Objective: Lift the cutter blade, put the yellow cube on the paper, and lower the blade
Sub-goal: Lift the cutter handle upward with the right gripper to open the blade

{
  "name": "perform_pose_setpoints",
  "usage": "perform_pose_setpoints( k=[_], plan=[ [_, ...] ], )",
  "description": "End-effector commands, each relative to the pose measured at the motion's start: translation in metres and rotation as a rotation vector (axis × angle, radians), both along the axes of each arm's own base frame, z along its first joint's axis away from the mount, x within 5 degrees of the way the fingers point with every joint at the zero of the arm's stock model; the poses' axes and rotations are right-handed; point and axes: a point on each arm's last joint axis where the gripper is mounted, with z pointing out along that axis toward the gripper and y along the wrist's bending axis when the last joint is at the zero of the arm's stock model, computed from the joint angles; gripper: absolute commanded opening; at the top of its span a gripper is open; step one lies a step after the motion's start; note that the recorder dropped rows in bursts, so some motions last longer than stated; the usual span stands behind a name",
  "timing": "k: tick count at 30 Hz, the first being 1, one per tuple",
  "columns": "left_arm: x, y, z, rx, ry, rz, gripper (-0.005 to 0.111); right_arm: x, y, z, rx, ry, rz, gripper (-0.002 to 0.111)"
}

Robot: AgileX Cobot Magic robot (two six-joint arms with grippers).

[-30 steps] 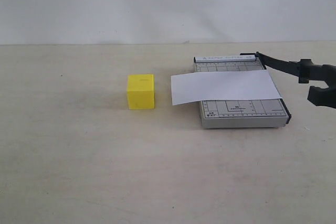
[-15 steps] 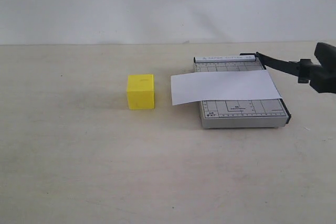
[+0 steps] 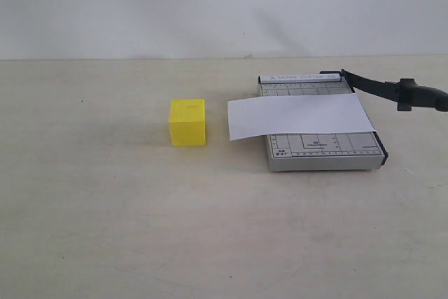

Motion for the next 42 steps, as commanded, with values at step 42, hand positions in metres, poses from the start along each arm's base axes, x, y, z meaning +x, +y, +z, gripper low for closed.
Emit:
perform_pose_setpoints(
  k=[42],
  plan=[
    [0.025,-0.002,0.171,0.048,-0.568,-0.021,0.004,-0.050,-0.017,-0.079,0.070,0.555,-0.183,0.000]
  ],
)
